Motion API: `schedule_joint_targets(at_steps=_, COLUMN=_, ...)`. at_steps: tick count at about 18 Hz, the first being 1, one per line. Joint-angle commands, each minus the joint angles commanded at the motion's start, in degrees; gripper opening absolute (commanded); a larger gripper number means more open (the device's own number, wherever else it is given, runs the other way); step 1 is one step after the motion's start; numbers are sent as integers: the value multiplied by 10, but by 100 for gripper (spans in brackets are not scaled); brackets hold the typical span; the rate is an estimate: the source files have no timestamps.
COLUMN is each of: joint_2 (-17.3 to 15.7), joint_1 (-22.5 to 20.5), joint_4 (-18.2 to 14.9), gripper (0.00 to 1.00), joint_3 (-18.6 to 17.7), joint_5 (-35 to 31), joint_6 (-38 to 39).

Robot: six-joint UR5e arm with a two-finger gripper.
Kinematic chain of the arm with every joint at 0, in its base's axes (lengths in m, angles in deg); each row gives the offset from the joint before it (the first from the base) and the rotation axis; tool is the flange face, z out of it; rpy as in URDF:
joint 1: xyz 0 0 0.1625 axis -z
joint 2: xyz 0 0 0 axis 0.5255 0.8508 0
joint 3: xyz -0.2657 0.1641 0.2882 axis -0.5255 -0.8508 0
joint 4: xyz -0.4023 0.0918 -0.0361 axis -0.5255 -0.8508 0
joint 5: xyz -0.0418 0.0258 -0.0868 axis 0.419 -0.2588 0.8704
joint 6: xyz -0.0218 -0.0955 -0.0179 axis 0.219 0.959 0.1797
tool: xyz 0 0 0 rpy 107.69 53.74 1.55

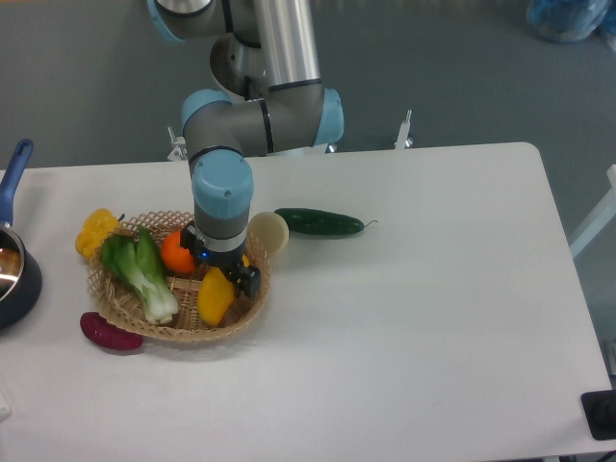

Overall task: Pick up the mango from the basket
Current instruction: 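Lower the gripper onto the yellow mango and close on it, then lift the yellow mango up out of the basket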

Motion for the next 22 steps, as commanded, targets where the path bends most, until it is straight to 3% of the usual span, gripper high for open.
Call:
schedule_joint_targets(at_steps=6, joint_2=-4, joint_1=10, joint_4=-1, gripper=24, joint_3=1, joint_5=-21, joint_6=11)
schedule_joint_targets(at_steps=14, joint_2=-45, joint_1=-1, joint_4=-5, gripper=24, joint_3=16, joint_5=-10, joint_6=11)
schedule_joint_targets(at_steps=19, joint_2=-96, joint_1=-43, joint_4=-5, gripper=26, joint_3=21, joint_5=-14, joint_6=4)
schedule_joint_targets(at_steps=22, joint_2=-114, joint_1=-89, joint_4=-5, gripper=30, joint_3=21, joint_5=-14, joint_6=2)
